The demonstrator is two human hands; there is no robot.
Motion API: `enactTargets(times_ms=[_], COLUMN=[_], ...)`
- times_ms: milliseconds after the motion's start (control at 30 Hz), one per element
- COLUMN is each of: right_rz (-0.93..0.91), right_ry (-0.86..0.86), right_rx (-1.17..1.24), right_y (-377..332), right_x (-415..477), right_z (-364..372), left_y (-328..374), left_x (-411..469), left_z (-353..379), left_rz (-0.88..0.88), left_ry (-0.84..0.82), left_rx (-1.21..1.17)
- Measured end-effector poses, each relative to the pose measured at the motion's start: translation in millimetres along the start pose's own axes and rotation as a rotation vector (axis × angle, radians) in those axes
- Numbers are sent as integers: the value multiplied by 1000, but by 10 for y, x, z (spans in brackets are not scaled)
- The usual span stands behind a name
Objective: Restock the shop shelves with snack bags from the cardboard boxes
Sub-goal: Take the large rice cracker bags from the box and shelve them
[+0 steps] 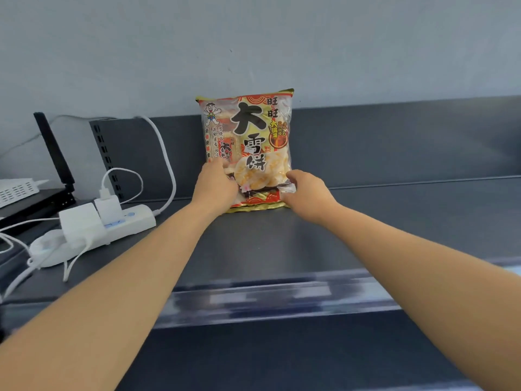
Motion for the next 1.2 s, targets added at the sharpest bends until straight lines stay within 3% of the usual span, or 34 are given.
enactTargets(times_ms=[133, 300, 567, 833, 1033, 1200], right_rz=[-64, -20, 389, 760, 824, 863], right_ry=[13, 120, 160, 33, -125, -191], right_rx=[-129, -409, -720, -667, -589, -526], right_y=[137, 855, 2739, 4616, 5862, 6537], right_x=[-446, -1206, -2861, -4191, -4694, -4846], right_z=[-279, -827, -2007, -2837, -3075, -3165], left_y=[591, 1409, 2756, 3945, 4397, 4539], left_x=[-429, -1149, -2567, -3997, -4745, -5026], left_z=[188, 687, 2005, 3402, 4600, 5181], left_rz=[222, 544, 875, 905, 680, 504], left_ry=[-118, -293, -673, -1025, -1227, -1258], left_rx=[-8, -7, -123, -30, 64, 80])
Point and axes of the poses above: each hand's wrist, its own x-axis towards the middle knuckle, its own z-axis out of the palm, y = z × x, the point moved 5 cm from there along x, towards the middle knuckle, and after that the axes turned 7 degrees about z, right-handed, at the moved point
